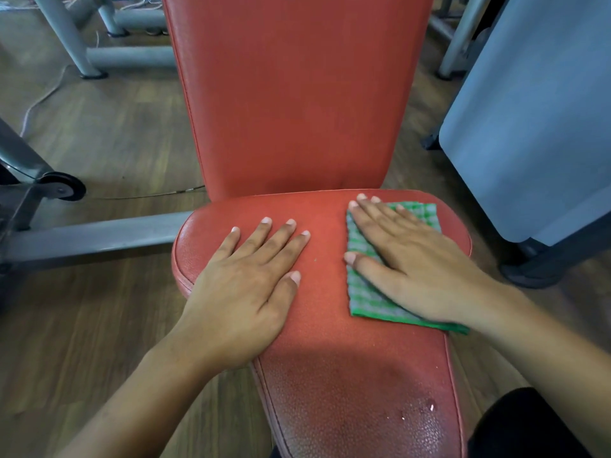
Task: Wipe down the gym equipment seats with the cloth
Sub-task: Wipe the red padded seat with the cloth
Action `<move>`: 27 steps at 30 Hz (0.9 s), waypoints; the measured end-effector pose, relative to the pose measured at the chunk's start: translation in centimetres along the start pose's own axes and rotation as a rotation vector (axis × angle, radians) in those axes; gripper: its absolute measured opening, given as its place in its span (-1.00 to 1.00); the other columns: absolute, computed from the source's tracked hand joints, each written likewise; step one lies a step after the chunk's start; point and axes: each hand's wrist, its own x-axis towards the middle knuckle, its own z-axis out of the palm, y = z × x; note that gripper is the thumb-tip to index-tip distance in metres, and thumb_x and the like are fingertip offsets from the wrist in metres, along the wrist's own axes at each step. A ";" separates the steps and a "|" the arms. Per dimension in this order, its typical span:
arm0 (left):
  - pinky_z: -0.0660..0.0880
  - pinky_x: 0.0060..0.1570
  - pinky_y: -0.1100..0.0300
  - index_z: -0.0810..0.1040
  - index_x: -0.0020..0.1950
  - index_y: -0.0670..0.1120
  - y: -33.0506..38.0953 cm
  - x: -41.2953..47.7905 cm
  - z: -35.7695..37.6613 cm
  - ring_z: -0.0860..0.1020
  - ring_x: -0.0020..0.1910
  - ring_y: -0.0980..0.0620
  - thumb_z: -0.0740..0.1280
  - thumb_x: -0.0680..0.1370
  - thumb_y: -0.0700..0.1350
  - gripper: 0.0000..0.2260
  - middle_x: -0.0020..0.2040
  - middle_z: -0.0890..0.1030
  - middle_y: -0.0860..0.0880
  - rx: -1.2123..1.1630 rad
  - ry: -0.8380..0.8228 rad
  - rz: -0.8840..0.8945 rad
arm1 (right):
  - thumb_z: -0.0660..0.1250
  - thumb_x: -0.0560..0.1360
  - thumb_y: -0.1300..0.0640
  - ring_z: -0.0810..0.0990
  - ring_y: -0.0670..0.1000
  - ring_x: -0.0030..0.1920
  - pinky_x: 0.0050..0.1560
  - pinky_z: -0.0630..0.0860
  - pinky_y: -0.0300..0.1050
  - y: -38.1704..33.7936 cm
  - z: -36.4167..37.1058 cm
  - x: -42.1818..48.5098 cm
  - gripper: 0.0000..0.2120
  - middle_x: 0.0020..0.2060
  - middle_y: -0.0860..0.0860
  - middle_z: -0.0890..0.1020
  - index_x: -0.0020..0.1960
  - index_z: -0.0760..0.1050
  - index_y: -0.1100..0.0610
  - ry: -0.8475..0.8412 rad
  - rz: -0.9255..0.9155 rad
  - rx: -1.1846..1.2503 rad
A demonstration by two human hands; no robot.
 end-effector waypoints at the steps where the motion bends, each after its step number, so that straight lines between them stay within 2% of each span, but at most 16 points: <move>1: -0.25 0.48 0.14 0.04 0.54 0.20 0.0 0.0 0.0 -0.13 0.52 0.19 -0.27 0.48 0.20 -0.39 0.53 -0.02 0.22 0.003 -0.003 0.000 | -0.33 0.37 -0.40 -0.26 -0.19 0.50 0.42 -0.34 -0.28 0.6 -0.1 -0.4 -0.16 0.53 -0.12 -0.21 0.57 -0.23 -0.03 0.012 0.035 0.001; 5: -0.23 0.48 0.14 0.04 0.54 0.19 0.0 0.1 0.1 -0.12 0.53 0.18 -0.27 0.48 0.19 -0.38 0.53 -0.02 0.22 0.008 -0.004 0.005 | -0.19 0.53 -0.34 -0.19 -0.09 0.53 0.49 -0.24 -0.18 3.5 -0.9 1.6 -0.26 0.56 -0.02 -0.16 0.57 -0.19 0.04 0.002 0.226 -0.036; 7: -0.22 0.48 0.13 0.06 0.54 0.18 0.0 0.2 0.0 -0.10 0.53 0.17 -0.26 0.48 0.19 -0.39 0.53 0.00 0.21 0.004 -0.001 0.007 | -0.14 0.56 -0.27 -0.19 -0.08 0.54 0.50 -0.24 -0.16 2.6 -0.7 2.8 -0.29 0.56 0.01 -0.17 0.57 -0.21 0.07 -0.019 0.189 -0.059; 9: -0.21 0.48 0.13 0.07 0.54 0.18 0.1 0.2 0.0 -0.09 0.53 0.16 -0.25 0.48 0.19 -0.39 0.53 0.01 0.20 -0.003 0.000 0.011 | -0.20 0.54 -0.31 -0.23 -0.11 0.52 0.48 -0.29 -0.20 0.6 -0.3 2.2 -0.28 0.54 -0.03 -0.21 0.57 -0.24 0.04 -0.013 0.075 -0.045; 12: -0.25 0.46 0.16 0.04 0.54 0.19 0.0 0.2 0.0 -0.12 0.53 0.18 -0.27 0.47 0.20 -0.38 0.53 -0.02 0.21 0.007 -0.010 0.009 | -0.34 0.38 -0.38 -0.28 -0.21 0.49 0.43 -0.34 -0.27 -0.9 0.2 -0.5 -0.17 0.51 -0.14 -0.25 0.56 -0.26 -0.04 0.012 -0.021 0.009; 14: -0.26 0.46 0.16 0.03 0.54 0.19 -0.1 0.2 0.0 -0.13 0.53 0.19 -0.28 0.47 0.20 -0.38 0.53 -0.03 0.22 0.007 -0.015 0.010 | -0.33 0.36 -0.40 -0.26 -0.20 0.50 0.43 -0.33 -0.28 0.6 -0.1 -0.8 -0.15 0.52 -0.14 -0.23 0.56 -0.24 -0.04 0.024 0.061 0.007; 18: -0.24 0.47 0.16 0.04 0.54 0.19 -0.1 0.3 0.0 -0.12 0.53 0.19 -0.26 0.48 0.19 -0.39 0.53 -0.02 0.22 -0.004 -0.012 0.018 | -0.15 0.54 -0.33 -0.16 -0.08 0.54 0.48 -0.22 -0.18 4.0 -0.9 2.2 -0.26 0.56 -0.01 -0.13 0.58 -0.16 0.05 0.005 0.244 -0.025; 21: -0.25 0.47 0.16 0.01 0.54 0.20 0.0 0.3 -0.1 -0.14 0.52 0.19 -0.28 0.47 0.20 -0.38 0.53 -0.04 0.22 0.013 -0.021 0.016 | -0.15 0.55 -0.31 -0.17 -0.09 0.54 0.47 -0.26 -0.21 2.3 -0.6 3.0 -0.27 0.56 0.00 -0.15 0.58 -0.18 0.06 -0.008 0.112 -0.062; 24: -0.26 0.46 0.17 0.01 0.54 0.20 0.0 0.3 -0.1 -0.15 0.52 0.20 -0.28 0.46 0.20 -0.38 0.53 -0.04 0.21 0.013 -0.026 0.018 | -0.31 0.38 -0.39 -0.28 -0.22 0.49 0.38 -0.40 -0.35 -0.4 -0.2 0.3 -0.17 0.51 -0.14 -0.23 0.57 -0.23 -0.03 0.010 -0.084 -0.009; 27: -0.29 0.46 0.18 0.00 0.54 0.21 -0.2 0.3 -0.1 -0.18 0.51 0.22 -0.29 0.46 0.20 -0.38 0.53 -0.06 0.23 0.008 -0.033 0.015 | -0.33 0.35 -0.40 -0.26 -0.24 0.49 0.41 -0.36 -0.34 0.5 -0.5 -1.4 -0.16 0.51 -0.18 -0.21 0.56 -0.22 -0.08 0.018 -0.009 0.020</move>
